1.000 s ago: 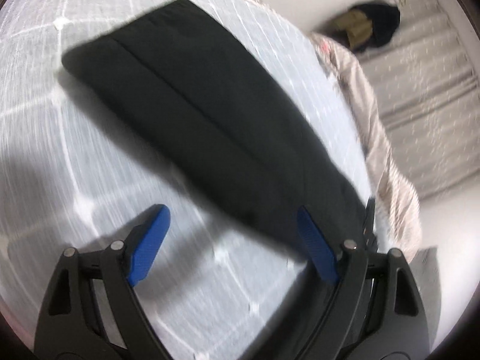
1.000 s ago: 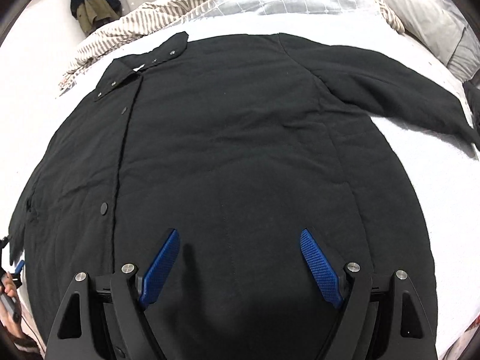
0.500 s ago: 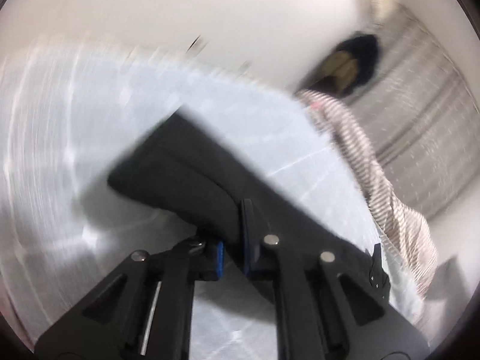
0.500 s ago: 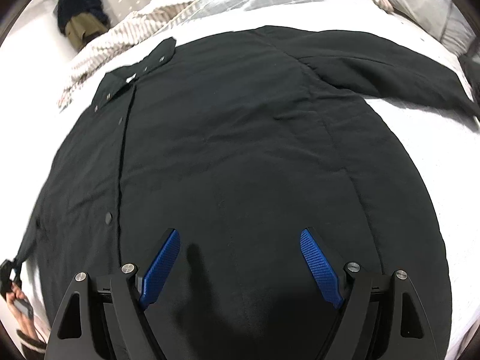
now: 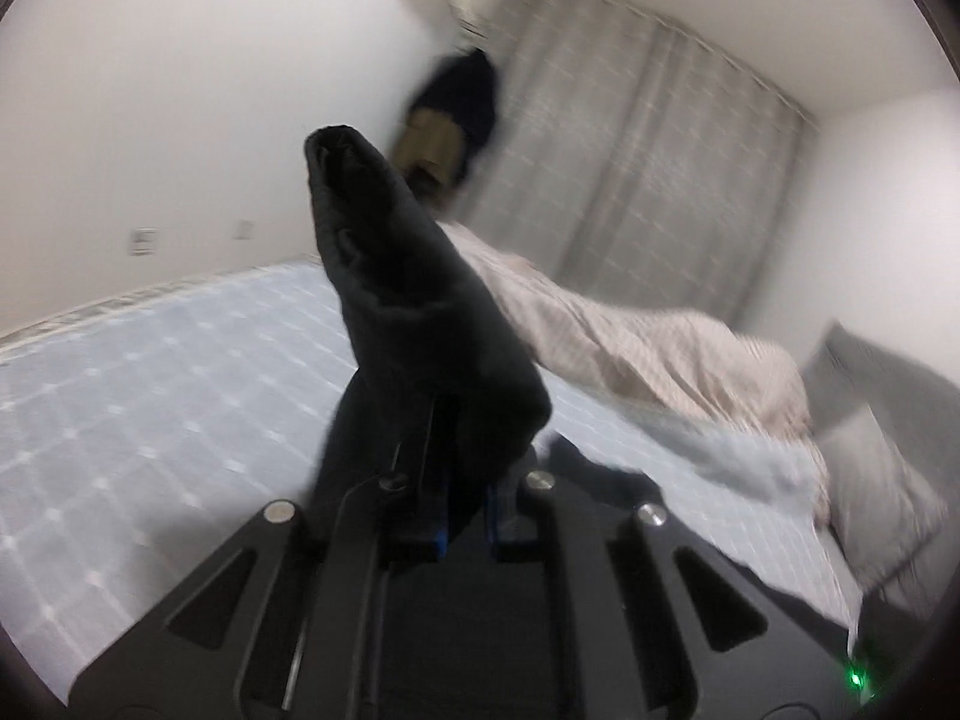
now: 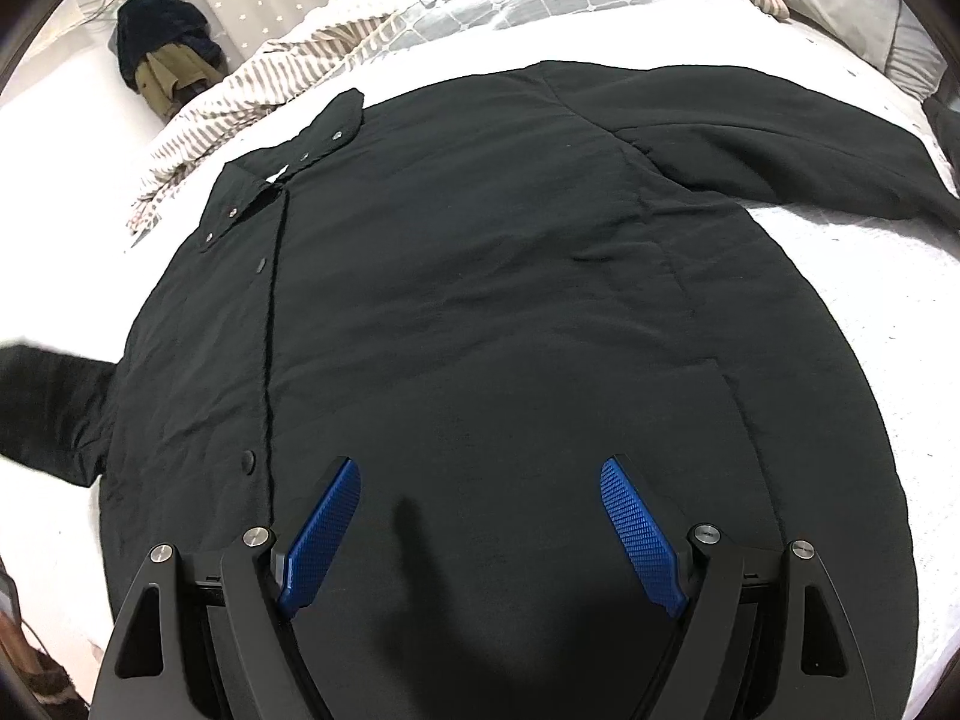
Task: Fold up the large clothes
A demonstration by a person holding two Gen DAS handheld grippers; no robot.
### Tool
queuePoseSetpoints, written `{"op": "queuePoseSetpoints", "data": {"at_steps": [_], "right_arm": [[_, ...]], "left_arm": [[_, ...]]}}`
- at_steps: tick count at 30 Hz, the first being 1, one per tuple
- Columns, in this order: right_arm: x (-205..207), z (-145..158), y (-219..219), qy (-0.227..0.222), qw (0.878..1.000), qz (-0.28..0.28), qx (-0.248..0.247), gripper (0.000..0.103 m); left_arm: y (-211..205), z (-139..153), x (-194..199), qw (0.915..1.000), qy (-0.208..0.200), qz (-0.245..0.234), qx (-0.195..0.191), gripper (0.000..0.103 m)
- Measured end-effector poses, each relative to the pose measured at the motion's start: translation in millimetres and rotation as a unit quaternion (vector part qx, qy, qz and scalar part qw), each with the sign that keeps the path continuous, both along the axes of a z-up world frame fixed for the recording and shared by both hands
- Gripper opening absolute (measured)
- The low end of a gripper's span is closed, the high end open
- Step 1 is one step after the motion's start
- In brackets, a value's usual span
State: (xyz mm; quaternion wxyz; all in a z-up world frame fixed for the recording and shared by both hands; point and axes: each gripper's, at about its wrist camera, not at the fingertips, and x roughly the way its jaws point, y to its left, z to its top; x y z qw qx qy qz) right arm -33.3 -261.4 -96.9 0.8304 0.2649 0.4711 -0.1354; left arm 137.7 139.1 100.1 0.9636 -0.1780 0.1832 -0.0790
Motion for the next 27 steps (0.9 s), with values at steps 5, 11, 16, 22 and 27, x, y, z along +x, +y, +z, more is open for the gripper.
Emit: {"op": "queuePoseSetpoints", "data": {"at_steps": [5,11,16,22,27], "right_arm": [[6,-2,1,0.003,1.000,0.002,-0.003,0.084],[8,-2,-3,-0.008,1.000,-0.005,0.013,0.084],[15,-4,-3,-0.033,0.997,0.008,0.064,0.084],[36,0,2,-0.111,0.977,0.043,0.177,0.084],[81,-18,35,-0.122,0.956,0.114,0.241,0.068]], "left_arm": [[-84,-24,7,0.9960,0.034,-0.080,0.021,0.009],[-160,-67,8,0.9801,0.082,-0.170,0.061,0.025],[-166,-88,-6,0.9575,0.111,-0.245,0.104,0.065],[-83,-79,-7,0.9751,0.099,-0.162,0.115,0.072],[-17,-101,13,0.9863,0.116,-0.076,0.089,0.070]]}}
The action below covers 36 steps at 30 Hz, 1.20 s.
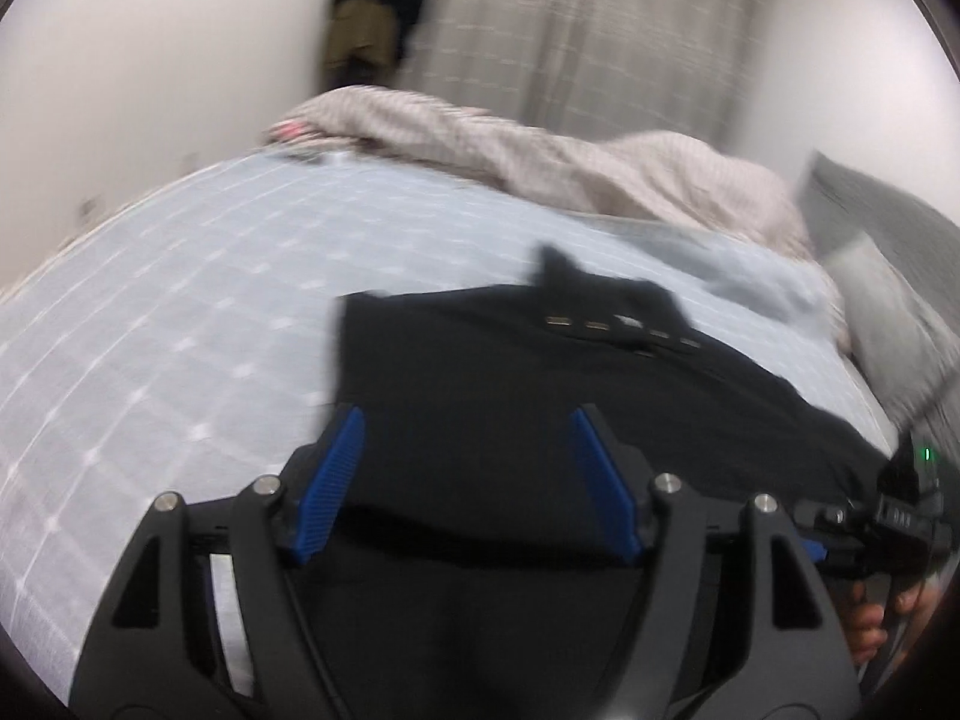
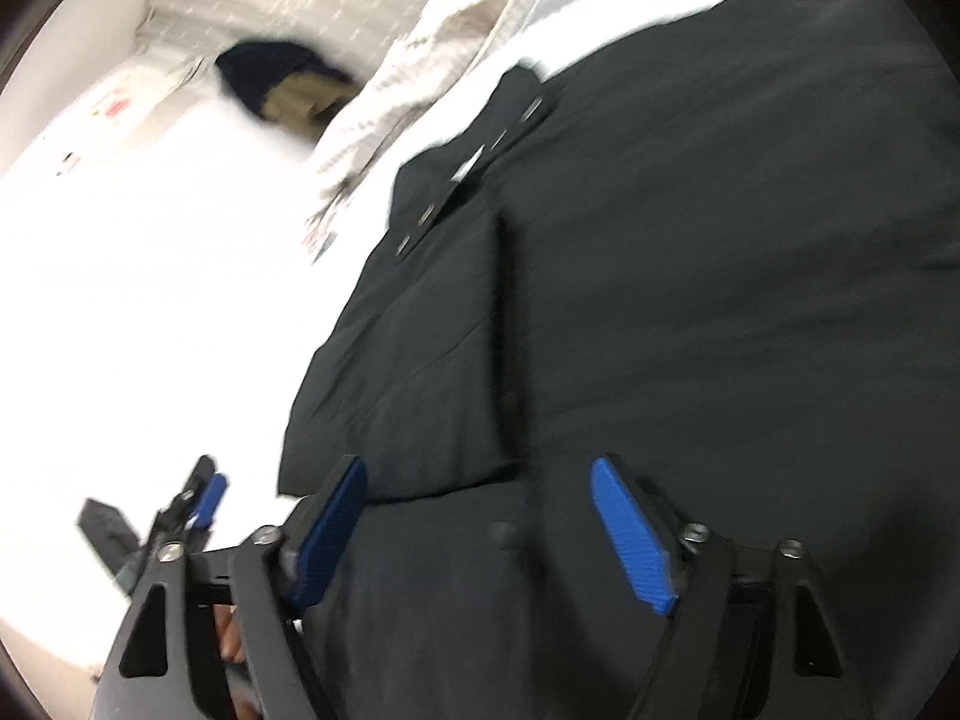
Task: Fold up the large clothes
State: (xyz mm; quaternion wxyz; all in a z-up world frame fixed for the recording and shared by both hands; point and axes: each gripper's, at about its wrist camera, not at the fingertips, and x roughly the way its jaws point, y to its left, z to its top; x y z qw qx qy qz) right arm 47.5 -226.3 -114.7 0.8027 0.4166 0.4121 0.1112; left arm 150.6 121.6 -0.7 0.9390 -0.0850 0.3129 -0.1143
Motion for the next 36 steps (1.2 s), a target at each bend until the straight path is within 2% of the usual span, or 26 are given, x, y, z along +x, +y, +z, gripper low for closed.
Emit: {"op": "queuePoseSetpoints", "data": {"at_steps": [2,4,6,9,11,14,16,17,19,20,23,25,26,27,28,29,30,31,32,33,36], "right_arm": [[13,-8,12,0.005,1.000,0.018,-0.009,0.058],[27,-15,25,0.013,0.999,0.023,-0.043,0.046],[34,-18,32,0.011,0.997,0.009,-0.074,0.014],[34,-2,38,-0.026,0.994,-0.006,-0.106,0.010],[27,23,46,-0.069,0.985,-0.013,-0.157,0.010],[14,42,46,-0.100,0.975,-0.039,-0.192,0.010],[12,41,46,-0.087,0.967,-0.055,-0.235,0.010],[14,34,45,-0.069,0.961,-0.054,-0.263,0.010],[18,16,42,-0.032,0.960,-0.046,-0.276,0.010],[20,6,40,-0.016,0.962,-0.038,-0.271,0.010],[18,-5,38,-0.002,0.960,-0.028,-0.278,0.013],[15,-1,35,0.005,0.960,-0.030,-0.278,0.016],[11,5,32,0.002,0.962,-0.033,-0.270,0.017],[6,11,26,-0.002,0.965,-0.039,-0.259,0.018],[1,17,17,-0.004,0.967,-0.050,-0.251,0.020],[-2,22,11,-0.003,0.967,-0.060,-0.246,0.028],[-11,27,-2,-0.002,0.968,-0.078,-0.237,0.038],[-15,30,-14,-0.002,0.969,-0.090,-0.229,0.048],[-19,33,-24,-0.002,0.970,-0.102,-0.222,0.071],[-28,36,-38,-0.004,0.968,-0.125,-0.216,0.080],[-44,42,-84,0.000,0.961,-0.181,-0.210,0.080]], "left_arm": [[24,-11,8,0.9991,0.018,0.024,-0.030,0.062],[33,-22,16,0.9976,0.036,0.035,-0.048,0.053],[39,-26,19,0.9967,0.039,0.039,-0.059,0.046],[37,-31,21,0.9969,0.045,0.027,-0.059,0.037],[30,-33,21,0.9973,0.045,0.006,-0.058,0.035],[17,-41,23,0.9980,0.051,-0.011,-0.035,0.035],[5,-56,31,0.9962,0.086,-0.003,0.009,0.034],[-1,-70,38,0.9914,0.124,0.008,0.042,0.030],[-5,-88,45,0.9841,0.165,0.019,0.063,0.029],[-5,-87,43,0.9850,0.160,0.022,0.060,0.029],[-6,-77,41,0.9846,0.162,0.025,0.059,0.029],[-4,-70,37,0.9856,0.161,0.031,0.041,0.033],[-3,-68,33,0.9854,0.164,0.031,0.032,0.044],[-2,-64,31,0.9856,0.164,0.031,0.022,0.059],[-3,-57,25,0.9872,0.156,0.033,0.012,0.066],[-2,-54,22,0.9886,0.145,0.037,0.009,0.078],[-2,-52,17,0.9896,0.138,0.039,0.010,0.085],[-5,-46,13,0.9904,0.131,0.040,0.015,0.087],[-7,-43,11,0.9901,0.132,0.041,0.023,0.092],[-11,-41,10,0.9890,0.138,0.041,0.034,0.098],[-17,-39,5,0.9852,0.156,0.048,0.053,0.101]]}}
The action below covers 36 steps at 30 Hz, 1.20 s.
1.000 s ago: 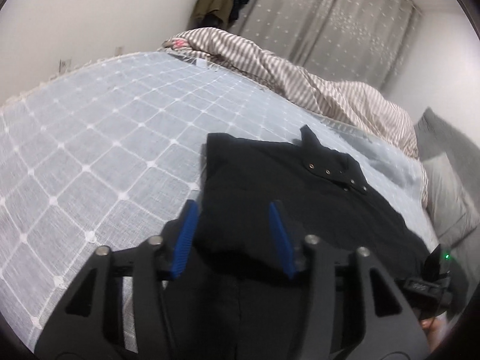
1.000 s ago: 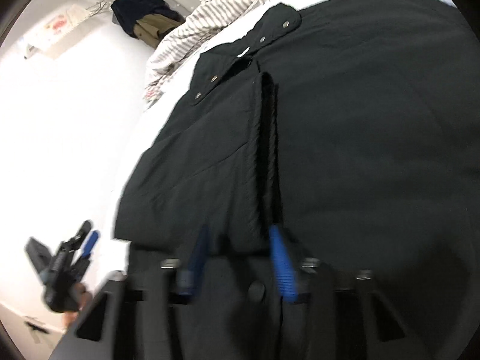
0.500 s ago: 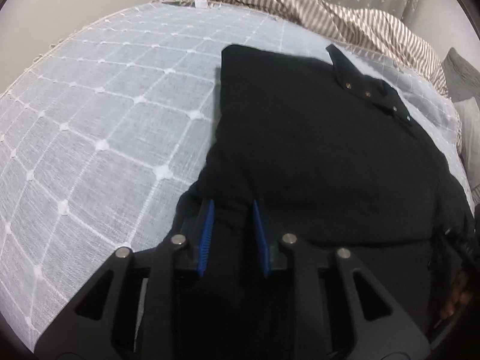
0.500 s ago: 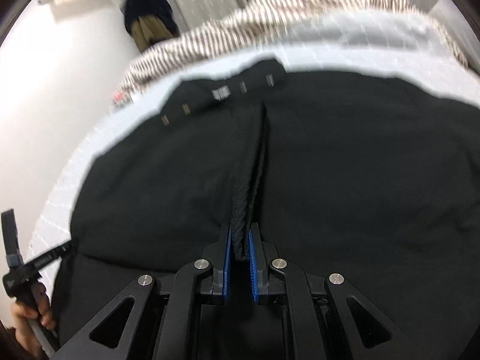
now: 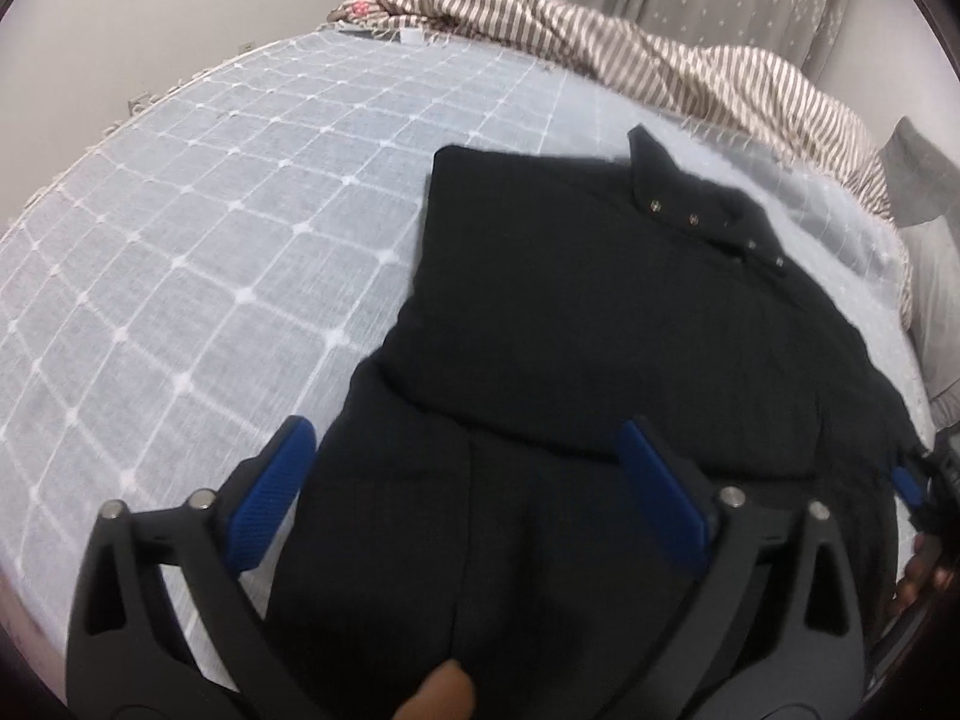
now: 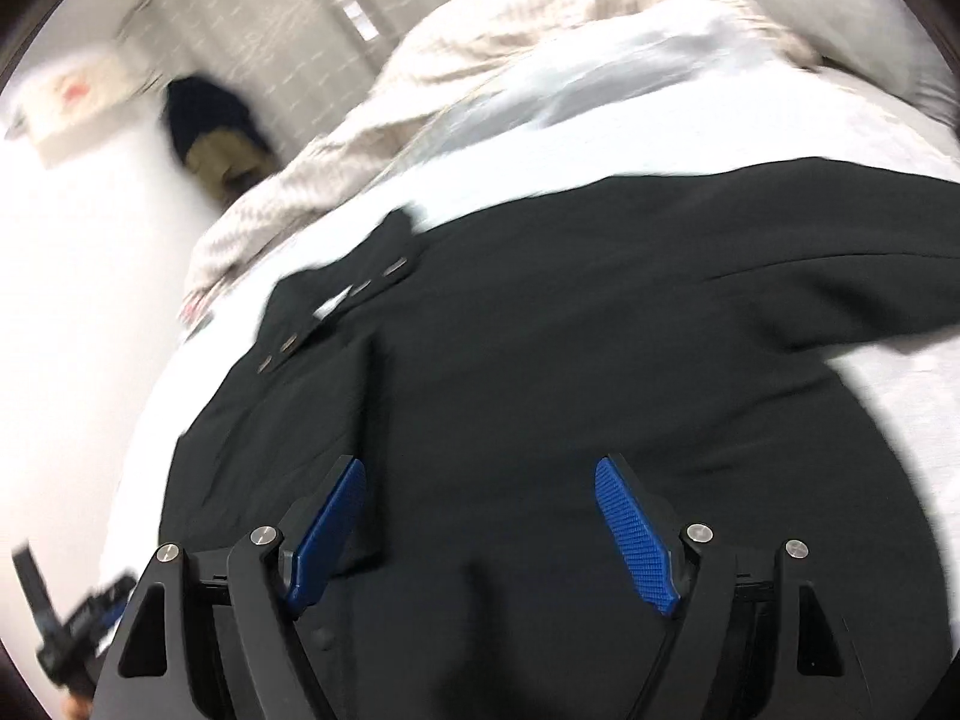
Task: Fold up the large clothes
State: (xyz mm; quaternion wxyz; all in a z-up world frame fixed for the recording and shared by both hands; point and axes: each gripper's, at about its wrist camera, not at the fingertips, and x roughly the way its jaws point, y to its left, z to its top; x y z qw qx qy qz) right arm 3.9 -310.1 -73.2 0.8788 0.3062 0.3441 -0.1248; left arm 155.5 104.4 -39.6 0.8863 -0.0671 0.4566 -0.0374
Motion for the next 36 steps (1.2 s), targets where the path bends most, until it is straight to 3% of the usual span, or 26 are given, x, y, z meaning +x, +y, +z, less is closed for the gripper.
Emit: {"op": "queuePoseSetpoints", "data": {"at_steps": [4,6,8,12,14,19,20,21,22,23,25,29,33,36], "right_arm": [[-40,-2,-63,-0.001,0.996,-0.084,0.027,0.080],[-69,-10,-106,0.007,0.988,-0.143,0.053,0.080],[-90,-17,-139,0.015,0.980,-0.188,0.069,0.080],[-142,-39,-216,0.018,0.949,-0.297,0.104,0.080],[-153,-49,-240,0.007,0.941,-0.317,0.118,0.080],[-163,-60,-296,-0.049,0.938,-0.319,0.129,0.076],[-160,-62,-302,-0.056,0.935,-0.326,0.129,0.065],[-162,-62,-307,-0.056,0.933,-0.330,0.131,0.038],[-161,-63,-314,-0.049,0.933,-0.330,0.136,0.017],[-162,-63,-320,-0.046,0.935,-0.321,0.145,0.009],[-163,-48,-316,-0.062,0.937,-0.318,0.130,0.008],[-156,13,-291,-0.091,0.950,-0.296,0.045,0.007],[-138,87,-243,-0.130,0.957,-0.257,-0.026,0.006],[-109,141,-193,-0.147,0.963,-0.204,-0.092,0.006]], "left_arm": [[-3,-3,-4,0.9996,0.017,-0.006,-0.020,0.101],[-3,-2,-7,0.9989,0.019,-0.009,-0.042,0.102],[-3,-1,-8,0.9972,0.019,-0.012,-0.071,0.102],[-1,0,-11,0.9921,0.007,-0.009,-0.125,0.102],[-3,-1,-10,0.9906,-0.003,-0.013,-0.137,0.102],[-16,-2,-9,0.9929,-0.030,-0.036,-0.110,0.102],[-19,-2,-8,0.9926,-0.028,-0.041,-0.111,0.102],[-21,-3,-8,0.9921,-0.027,-0.048,-0.113,0.102],[-23,-4,-6,0.9918,-0.024,-0.052,-0.114,0.102],[-24,-4,-5,0.9919,-0.023,-0.052,-0.114,0.102],[-25,-3,-3,0.9921,-0.020,-0.053,-0.112,0.102],[-26,3,-4,0.9940,-0.022,-0.056,-0.092,0.102],[-26,6,-8,0.9957,-0.032,-0.056,-0.066,0.102],[-20,8,-9,0.9956,-0.032,-0.053,-0.071,0.102]]}}
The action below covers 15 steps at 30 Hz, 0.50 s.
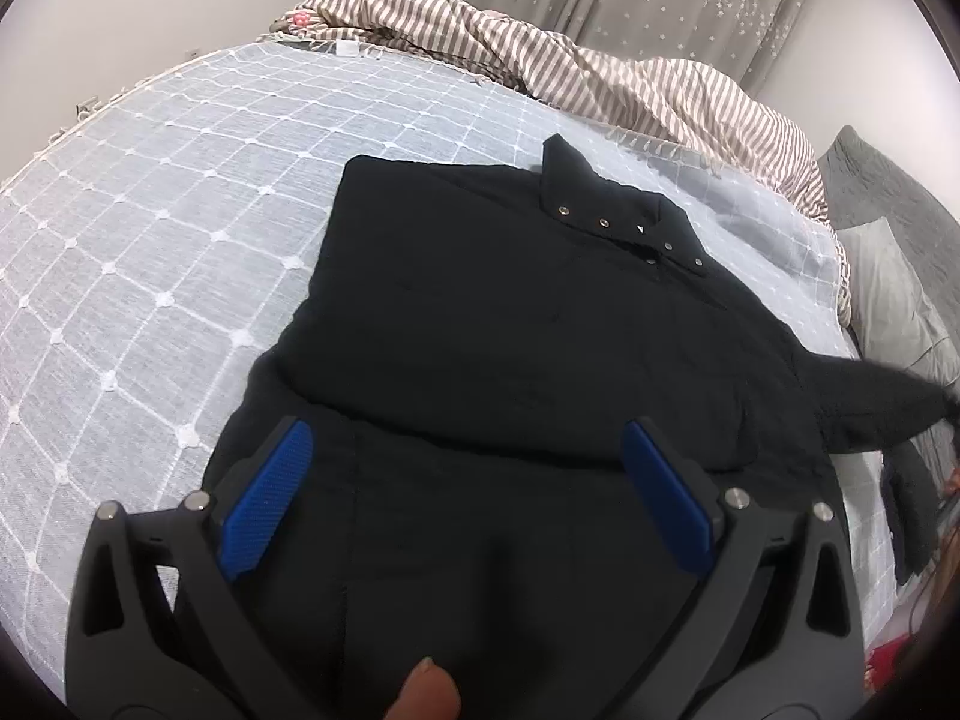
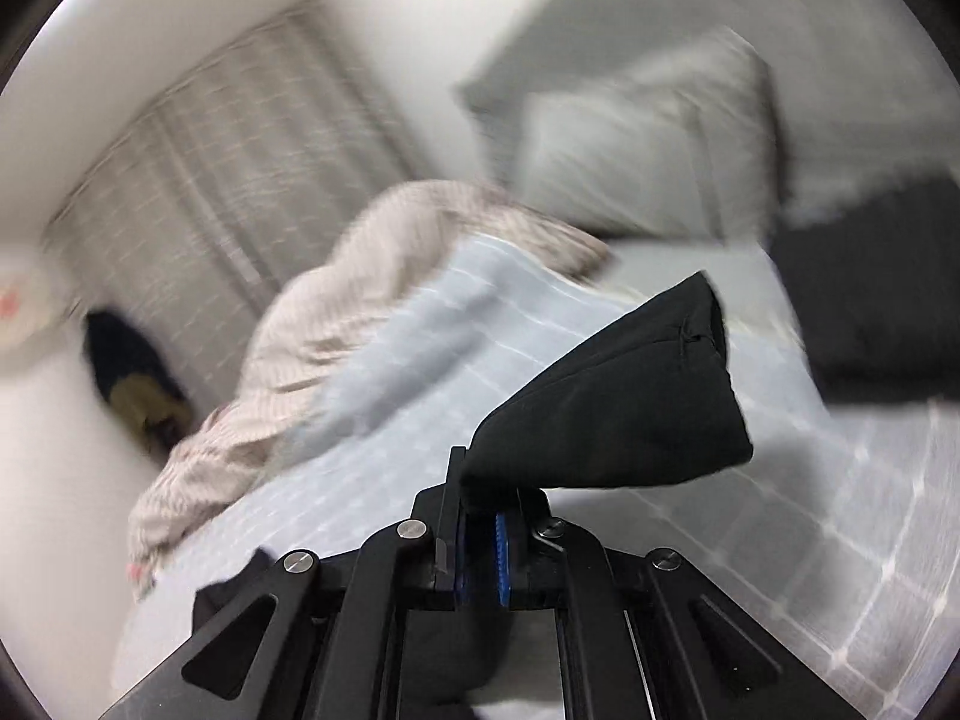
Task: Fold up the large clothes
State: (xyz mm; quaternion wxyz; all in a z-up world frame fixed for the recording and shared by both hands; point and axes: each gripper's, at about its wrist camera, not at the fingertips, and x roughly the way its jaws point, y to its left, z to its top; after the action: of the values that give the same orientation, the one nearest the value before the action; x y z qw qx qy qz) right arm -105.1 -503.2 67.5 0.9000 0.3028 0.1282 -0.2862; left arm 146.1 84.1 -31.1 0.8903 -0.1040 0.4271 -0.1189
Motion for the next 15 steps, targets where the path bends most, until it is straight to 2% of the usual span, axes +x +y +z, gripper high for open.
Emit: {"op": "queuePoseSetpoints", "data": {"at_steps": [4,7,11,15], "right_arm": [[40,47,75,0.015,0.995,0.062,-0.082,0.006],[71,63,135,0.033,0.985,0.116,-0.123,0.006],[117,56,220,0.079,0.965,0.184,-0.171,0.006],[159,17,292,0.130,0.940,0.260,-0.182,0.008]], "left_arm": [[9,4,2,0.9999,-0.011,0.010,-0.002,0.102],[14,3,4,0.9998,-0.010,0.018,-0.005,0.102],[19,-1,6,0.9996,-0.004,0.024,-0.014,0.102],[19,-6,8,0.9995,0.006,0.025,-0.019,0.102]]}}
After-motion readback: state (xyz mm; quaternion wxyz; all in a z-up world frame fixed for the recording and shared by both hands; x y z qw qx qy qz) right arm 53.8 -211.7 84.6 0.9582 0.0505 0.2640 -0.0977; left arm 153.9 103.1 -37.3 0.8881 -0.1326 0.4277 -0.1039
